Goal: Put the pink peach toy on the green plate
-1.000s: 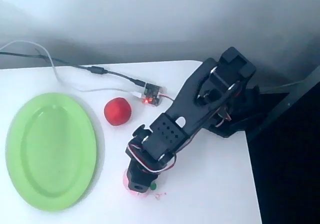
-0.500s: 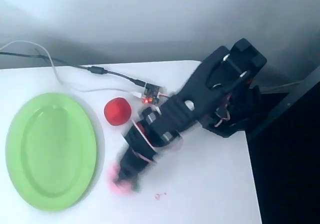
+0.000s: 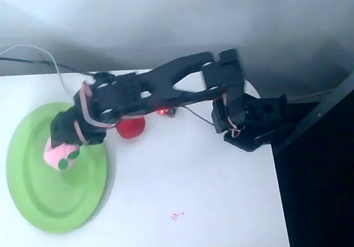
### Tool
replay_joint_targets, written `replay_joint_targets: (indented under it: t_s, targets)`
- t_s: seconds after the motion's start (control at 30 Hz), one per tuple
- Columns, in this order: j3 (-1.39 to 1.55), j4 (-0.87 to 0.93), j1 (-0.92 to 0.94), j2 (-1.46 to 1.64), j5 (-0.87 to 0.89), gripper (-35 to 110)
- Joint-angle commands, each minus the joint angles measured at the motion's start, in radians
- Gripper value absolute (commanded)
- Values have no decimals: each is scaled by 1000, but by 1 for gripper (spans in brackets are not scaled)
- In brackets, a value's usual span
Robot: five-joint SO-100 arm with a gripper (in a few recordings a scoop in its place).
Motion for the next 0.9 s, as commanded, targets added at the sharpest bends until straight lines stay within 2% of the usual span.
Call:
replay_joint_targets:
  t_s: [0.0,0.1,0.57,0.67,0.77,0.87]
  targets:
    - [-356,252,-14,-192,5,0]
    - [-459,334,-21,-284,2,0]
    - [-568,319,-12,-405,3,1]
    - [-572,273,-11,-416,14,10]
    - [-577,155,-18,-428,81,37]
    - [-589,100,-18,-437,98,47]
